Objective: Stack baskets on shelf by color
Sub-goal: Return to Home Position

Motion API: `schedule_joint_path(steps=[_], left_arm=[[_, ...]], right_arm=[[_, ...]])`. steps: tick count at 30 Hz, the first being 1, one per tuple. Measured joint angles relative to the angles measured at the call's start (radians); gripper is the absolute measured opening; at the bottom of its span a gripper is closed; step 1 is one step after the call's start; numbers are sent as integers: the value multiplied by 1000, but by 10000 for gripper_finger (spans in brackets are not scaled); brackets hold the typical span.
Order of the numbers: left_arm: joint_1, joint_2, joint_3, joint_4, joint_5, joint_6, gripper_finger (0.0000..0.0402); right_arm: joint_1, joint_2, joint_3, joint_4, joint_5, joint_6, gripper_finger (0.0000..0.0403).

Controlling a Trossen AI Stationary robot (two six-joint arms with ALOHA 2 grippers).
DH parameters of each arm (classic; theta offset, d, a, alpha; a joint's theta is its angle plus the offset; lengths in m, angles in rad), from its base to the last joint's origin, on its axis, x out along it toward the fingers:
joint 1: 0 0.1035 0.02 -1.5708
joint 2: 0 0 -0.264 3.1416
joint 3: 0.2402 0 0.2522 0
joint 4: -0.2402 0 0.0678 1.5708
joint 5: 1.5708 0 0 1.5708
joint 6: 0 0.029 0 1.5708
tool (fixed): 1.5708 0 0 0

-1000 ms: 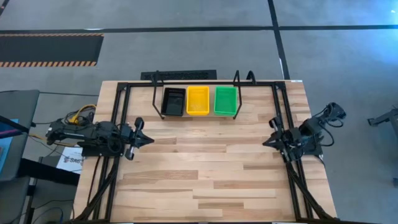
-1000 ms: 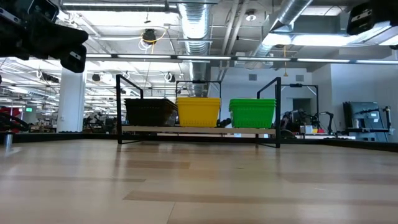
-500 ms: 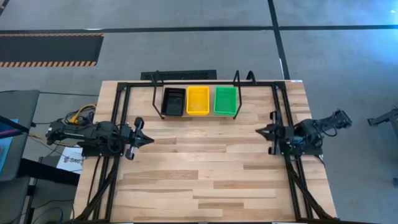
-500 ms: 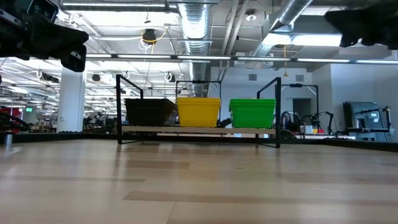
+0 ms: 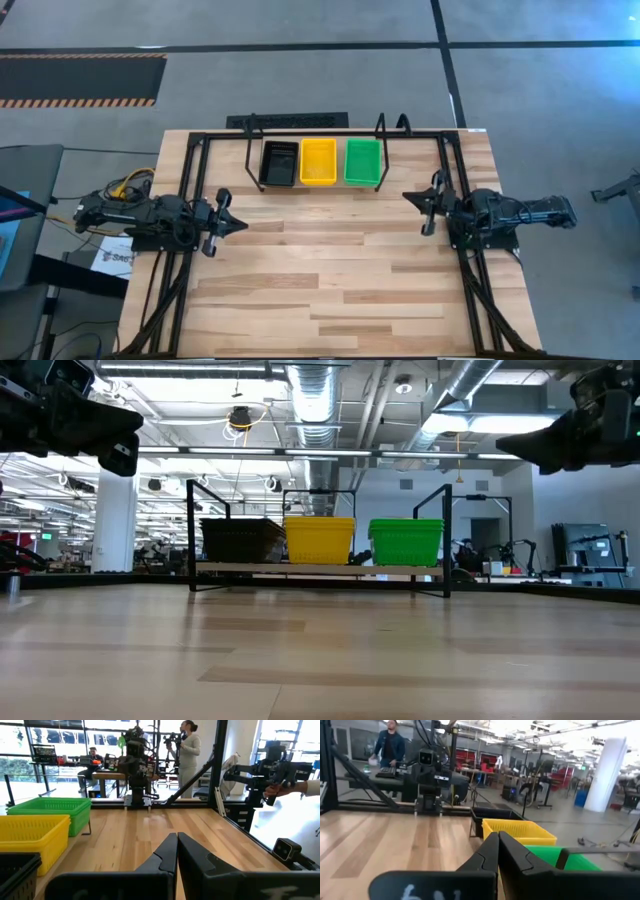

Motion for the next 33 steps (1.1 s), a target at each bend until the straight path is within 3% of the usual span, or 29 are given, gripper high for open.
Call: schedule_joint_path(steps=[6, 33], left_arm=[[0, 0, 0, 0, 0, 0, 0], [0, 0, 5, -24, -35, 52, 0]], right_arm=[[3, 0, 0, -18, -43, 15, 29], [3, 0, 2, -66, -45, 15, 32]])
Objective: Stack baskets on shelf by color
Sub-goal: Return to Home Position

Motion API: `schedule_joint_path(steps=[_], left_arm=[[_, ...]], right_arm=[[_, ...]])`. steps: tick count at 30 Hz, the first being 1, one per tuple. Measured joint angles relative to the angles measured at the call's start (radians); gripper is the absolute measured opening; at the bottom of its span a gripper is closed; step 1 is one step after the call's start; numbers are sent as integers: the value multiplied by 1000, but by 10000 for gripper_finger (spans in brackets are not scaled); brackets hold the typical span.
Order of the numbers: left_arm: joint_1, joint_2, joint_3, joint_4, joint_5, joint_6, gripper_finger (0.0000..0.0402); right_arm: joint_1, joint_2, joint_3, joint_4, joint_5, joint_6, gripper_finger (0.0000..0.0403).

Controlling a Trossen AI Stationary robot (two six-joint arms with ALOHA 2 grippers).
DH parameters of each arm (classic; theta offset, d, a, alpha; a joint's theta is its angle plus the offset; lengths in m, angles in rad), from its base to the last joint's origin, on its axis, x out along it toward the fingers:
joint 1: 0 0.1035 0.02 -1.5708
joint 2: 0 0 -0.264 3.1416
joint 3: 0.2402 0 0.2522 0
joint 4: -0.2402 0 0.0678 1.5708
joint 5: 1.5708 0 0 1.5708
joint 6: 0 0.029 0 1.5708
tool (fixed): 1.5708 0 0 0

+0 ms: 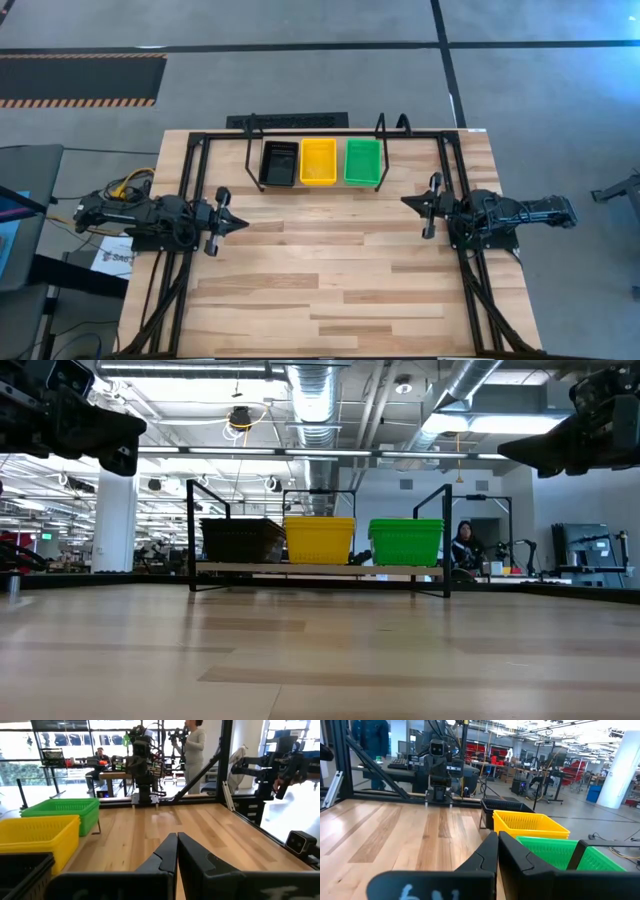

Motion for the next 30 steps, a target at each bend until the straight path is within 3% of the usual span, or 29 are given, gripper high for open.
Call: schedule_joint_path(steps=[30], left_arm=[[0, 0, 3, -5, -2, -15, 0]], right_arm=[[0, 0, 0, -1, 1, 0, 33]])
